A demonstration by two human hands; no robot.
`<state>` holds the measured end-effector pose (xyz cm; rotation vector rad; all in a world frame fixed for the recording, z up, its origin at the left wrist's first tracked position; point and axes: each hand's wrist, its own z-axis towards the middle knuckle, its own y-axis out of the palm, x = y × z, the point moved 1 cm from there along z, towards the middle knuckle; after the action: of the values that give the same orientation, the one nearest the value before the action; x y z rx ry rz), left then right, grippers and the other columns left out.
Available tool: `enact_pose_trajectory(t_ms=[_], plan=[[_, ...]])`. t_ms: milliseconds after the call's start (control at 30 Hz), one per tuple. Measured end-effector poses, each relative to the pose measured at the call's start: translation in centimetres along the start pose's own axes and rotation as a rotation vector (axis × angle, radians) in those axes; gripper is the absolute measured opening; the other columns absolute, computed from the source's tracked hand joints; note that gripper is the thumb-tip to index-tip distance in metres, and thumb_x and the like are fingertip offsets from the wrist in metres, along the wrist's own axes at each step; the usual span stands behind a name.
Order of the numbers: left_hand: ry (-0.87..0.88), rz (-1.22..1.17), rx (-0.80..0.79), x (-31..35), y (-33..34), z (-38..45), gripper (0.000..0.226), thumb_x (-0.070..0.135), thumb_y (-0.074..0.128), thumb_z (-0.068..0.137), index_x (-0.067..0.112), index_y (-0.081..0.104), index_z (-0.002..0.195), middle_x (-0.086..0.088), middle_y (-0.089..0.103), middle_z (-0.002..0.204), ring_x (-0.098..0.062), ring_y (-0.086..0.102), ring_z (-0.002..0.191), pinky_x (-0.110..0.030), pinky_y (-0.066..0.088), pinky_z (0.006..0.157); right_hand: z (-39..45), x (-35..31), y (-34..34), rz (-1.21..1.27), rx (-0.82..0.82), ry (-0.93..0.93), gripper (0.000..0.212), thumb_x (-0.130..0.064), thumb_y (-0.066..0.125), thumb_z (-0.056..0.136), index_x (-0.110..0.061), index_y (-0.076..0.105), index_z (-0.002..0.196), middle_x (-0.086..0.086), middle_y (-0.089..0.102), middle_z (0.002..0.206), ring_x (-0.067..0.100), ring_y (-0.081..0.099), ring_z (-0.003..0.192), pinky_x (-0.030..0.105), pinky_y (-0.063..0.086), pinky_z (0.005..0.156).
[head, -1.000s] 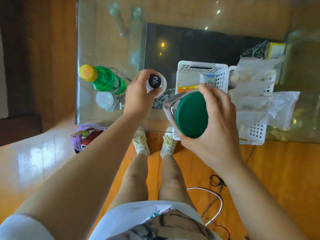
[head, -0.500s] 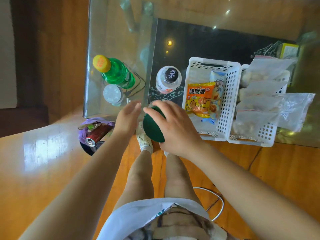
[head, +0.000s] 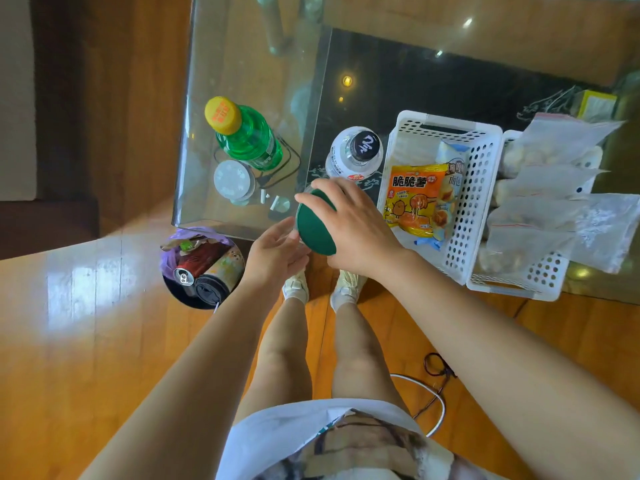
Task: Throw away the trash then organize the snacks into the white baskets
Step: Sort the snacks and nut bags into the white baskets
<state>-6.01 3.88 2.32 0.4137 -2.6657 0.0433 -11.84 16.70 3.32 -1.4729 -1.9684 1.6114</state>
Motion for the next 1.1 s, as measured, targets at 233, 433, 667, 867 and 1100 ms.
enact_pose_trajectory(t_ms=[233, 433, 667, 867, 1100], plan=[[-0.008, 0.047, 0.012, 0.1, 0.4, 0.1, 0.038, 0.014, 0.045, 0.097, 0.012, 0.045, 0.136, -0.019, 0.058, 0.126, -0.026, 0.060, 0.103, -0.037, 0.047, 0.093, -0.7, 0.1, 0.2, -0.060, -0.006, 0.067, 0.088, -0.017, 0.073, 0.065, -0.025, 0.031, 0.142, 0.006, 0.032, 0.146, 0.030, 0.026, 0.136, 0.042, 0.027, 0.105], [-0.046, 0.103, 0.019, 0.8, -0.7, 0.5, 0.055, 0.012, 0.055, 0.092, 0.012, 0.033, 0.143, -0.014, 0.048, 0.138, -0.030, 0.051, 0.121, -0.045, 0.043, 0.102, -1.5, -0.1, -1.4, 0.066, 0.230, 0.089, 0.058, -0.032, 0.069, 0.073, -0.021, 0.054, 0.128, 0.008, 0.050, 0.130, 0.030, 0.042, 0.121, 0.041, 0.031, 0.097], [0.244, 0.214, 0.128, 9.3, -5.8, 2.0, 0.092, 0.003, 0.070, 0.077, 0.028, 0.017, 0.147, -0.008, 0.029, 0.153, -0.024, 0.043, 0.131, -0.039, 0.044, 0.094, -2.1, 2.5, -4.8, 0.367, 0.738, 0.432, 0.014, -0.011, 0.065, 0.077, -0.008, 0.065, 0.091, 0.013, 0.056, 0.107, 0.024, 0.051, 0.101, 0.009, 0.031, 0.078], [0.401, 0.362, -0.017, 14.2, -5.4, 2.6, 0.073, 0.002, 0.073, 0.073, 0.045, 0.047, 0.125, 0.004, 0.050, 0.131, -0.016, 0.052, 0.115, -0.029, 0.045, 0.080, 0.1, 4.0, -6.0, 0.607, 0.311, 0.434, 0.083, -0.025, 0.078, 0.070, -0.025, 0.034, 0.140, 0.004, 0.031, 0.144, 0.016, 0.031, 0.133, 0.019, 0.027, 0.098], [0.412, 0.375, -0.039, 14.0, -3.7, 2.5, 0.033, 0.010, 0.073, 0.076, 0.039, 0.064, 0.087, 0.008, 0.060, 0.105, -0.021, 0.058, 0.108, -0.042, 0.048, 0.092, 1.9, 4.0, -5.6, 0.581, 0.302, 0.439, 0.042, -0.019, 0.068, 0.080, -0.025, 0.056, 0.120, -0.001, 0.058, 0.122, 0.018, 0.055, 0.109, 0.025, 0.042, 0.085]])
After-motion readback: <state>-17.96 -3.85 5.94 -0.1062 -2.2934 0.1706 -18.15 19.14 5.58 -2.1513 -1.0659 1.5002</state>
